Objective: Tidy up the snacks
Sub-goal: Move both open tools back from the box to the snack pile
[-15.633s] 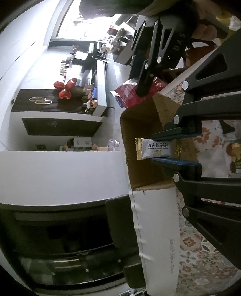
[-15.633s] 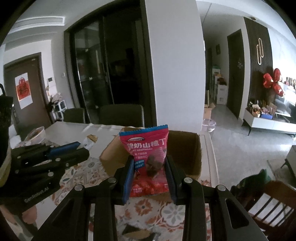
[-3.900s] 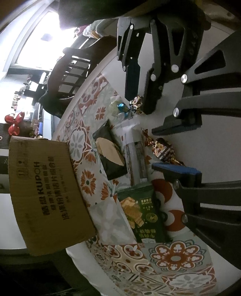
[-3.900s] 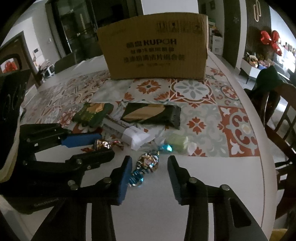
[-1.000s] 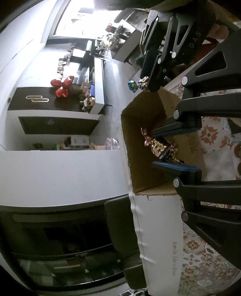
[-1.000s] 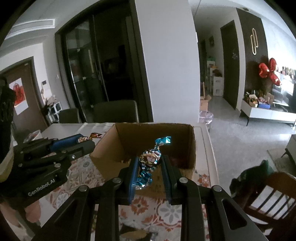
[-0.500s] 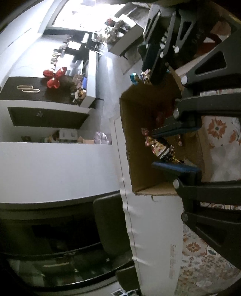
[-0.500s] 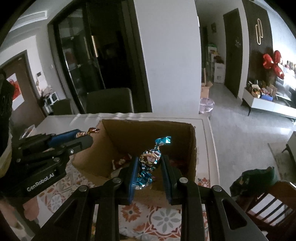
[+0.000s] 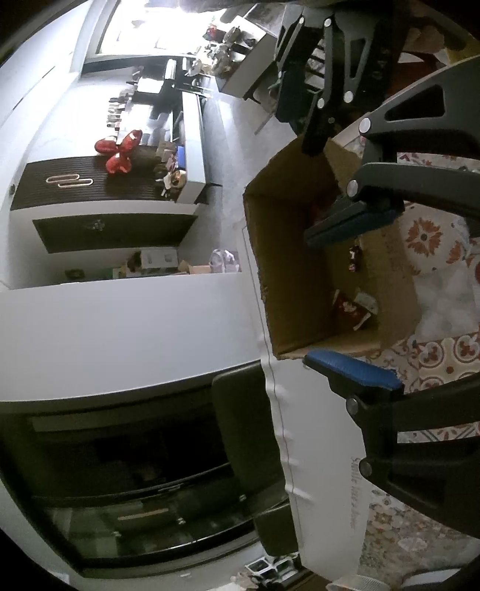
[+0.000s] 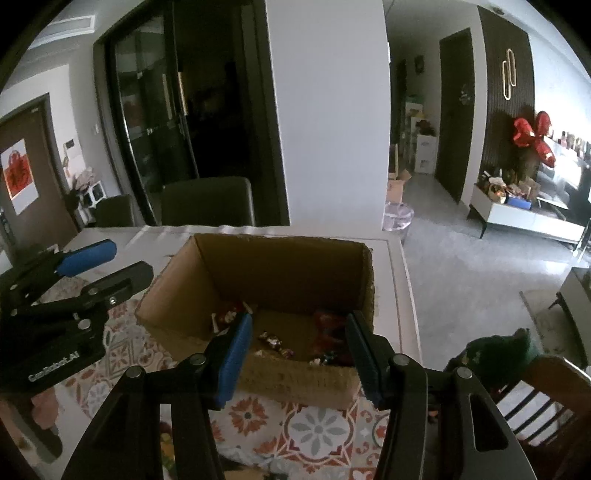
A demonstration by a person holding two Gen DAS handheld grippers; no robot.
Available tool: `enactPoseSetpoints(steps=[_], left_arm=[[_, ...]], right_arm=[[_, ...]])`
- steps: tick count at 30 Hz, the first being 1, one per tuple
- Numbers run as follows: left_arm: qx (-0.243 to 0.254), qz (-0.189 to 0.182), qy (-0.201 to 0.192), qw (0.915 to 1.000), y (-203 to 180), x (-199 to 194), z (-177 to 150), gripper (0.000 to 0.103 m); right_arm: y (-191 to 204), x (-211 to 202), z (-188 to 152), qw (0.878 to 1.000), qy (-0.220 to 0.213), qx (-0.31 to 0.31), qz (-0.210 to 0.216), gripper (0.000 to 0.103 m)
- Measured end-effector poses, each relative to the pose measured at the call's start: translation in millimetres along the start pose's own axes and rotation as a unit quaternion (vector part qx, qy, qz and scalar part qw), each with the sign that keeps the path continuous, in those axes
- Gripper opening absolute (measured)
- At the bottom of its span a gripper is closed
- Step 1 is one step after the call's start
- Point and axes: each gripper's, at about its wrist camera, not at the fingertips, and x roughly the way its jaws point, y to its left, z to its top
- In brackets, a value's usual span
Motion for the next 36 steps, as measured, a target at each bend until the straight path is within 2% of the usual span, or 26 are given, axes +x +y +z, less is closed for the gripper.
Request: enactPoseSetpoints(steps=[9,18,25,36], left_arm=[[-0.014,-0.018,0.006,0.9997,-5.2,-33.7,-37.2,0.058],[0.003,-0.017,-0.007,0.9998,-20.7,-64.0,-75.4,0.058],[0.027,-0.02,-0.004,0.9994,-34.5,-76.8,-104.6,0.058],[0.052,-0.038,0.006,0.9979,-50.4,-75.9,-137.8,0.058]], right_arm=[[18.3,-28.7,-28.6,0.999,-0.015,-0.029,0.014,0.054],[25.0,-50.1,-69.7,0.999,-0.018,-0.031,0.022,0.054],[20.8,-56.4,-98.0,0.999,-0.005,-0.019,0.026,0.054],[15.5,-52.8,-149.8,0.999,0.026,0.0,0.02,0.054]])
